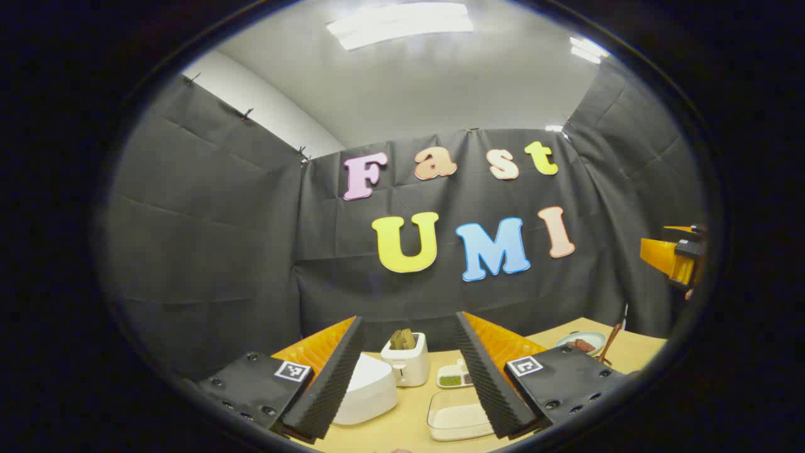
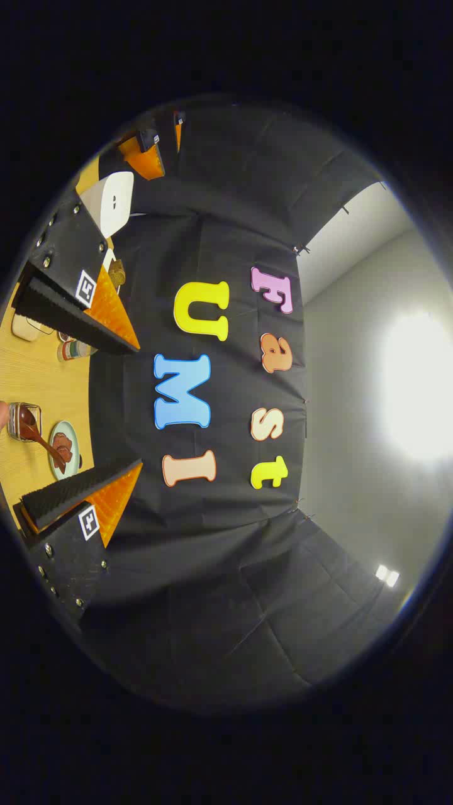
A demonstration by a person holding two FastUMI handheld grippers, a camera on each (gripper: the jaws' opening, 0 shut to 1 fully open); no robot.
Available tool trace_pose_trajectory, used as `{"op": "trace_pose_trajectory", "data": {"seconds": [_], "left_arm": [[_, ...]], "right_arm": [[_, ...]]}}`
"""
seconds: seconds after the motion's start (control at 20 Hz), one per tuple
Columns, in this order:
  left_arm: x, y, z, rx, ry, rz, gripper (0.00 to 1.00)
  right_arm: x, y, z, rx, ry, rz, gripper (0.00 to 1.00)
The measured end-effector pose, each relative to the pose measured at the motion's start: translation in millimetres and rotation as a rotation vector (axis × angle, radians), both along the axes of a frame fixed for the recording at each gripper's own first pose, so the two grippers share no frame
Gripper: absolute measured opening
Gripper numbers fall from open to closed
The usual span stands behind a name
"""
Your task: Close the left gripper, press the button to open the rice cooker; take a wooden spoon from the chopstick holder with the right hand, scoop a spoonful of rice and pour it into the rice cooker, then put the wooden spoon back into the chopstick holder.
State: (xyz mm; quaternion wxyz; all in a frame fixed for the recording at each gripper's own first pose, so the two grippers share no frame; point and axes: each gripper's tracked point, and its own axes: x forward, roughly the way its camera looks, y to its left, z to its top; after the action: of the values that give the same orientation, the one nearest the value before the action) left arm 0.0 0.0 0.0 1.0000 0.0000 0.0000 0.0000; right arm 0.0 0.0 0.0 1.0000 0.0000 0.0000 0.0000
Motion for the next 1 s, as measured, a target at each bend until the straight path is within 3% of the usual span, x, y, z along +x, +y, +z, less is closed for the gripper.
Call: {"op": "trace_pose_trajectory", "data": {"seconds": [0.8,0.85,0.95,1.0], "left_arm": [[13,11,-14,-0.048,0.036,0.013,0.98],[13,11,-15,-0.046,0.039,0.014,0.91],[14,15,-17,-0.043,0.043,0.016,0.91],[16,17,-18,-0.043,0.048,0.014,0.98]], "right_arm": [[2,6,-10,-0.006,0.021,-0.003,0.98],[3,8,-11,-0.007,0.024,-0.001,0.98],[3,9,-13,-0.008,0.03,-0.002,0.98],[3,10,-13,-0.007,0.031,-0.002,0.98]]}}
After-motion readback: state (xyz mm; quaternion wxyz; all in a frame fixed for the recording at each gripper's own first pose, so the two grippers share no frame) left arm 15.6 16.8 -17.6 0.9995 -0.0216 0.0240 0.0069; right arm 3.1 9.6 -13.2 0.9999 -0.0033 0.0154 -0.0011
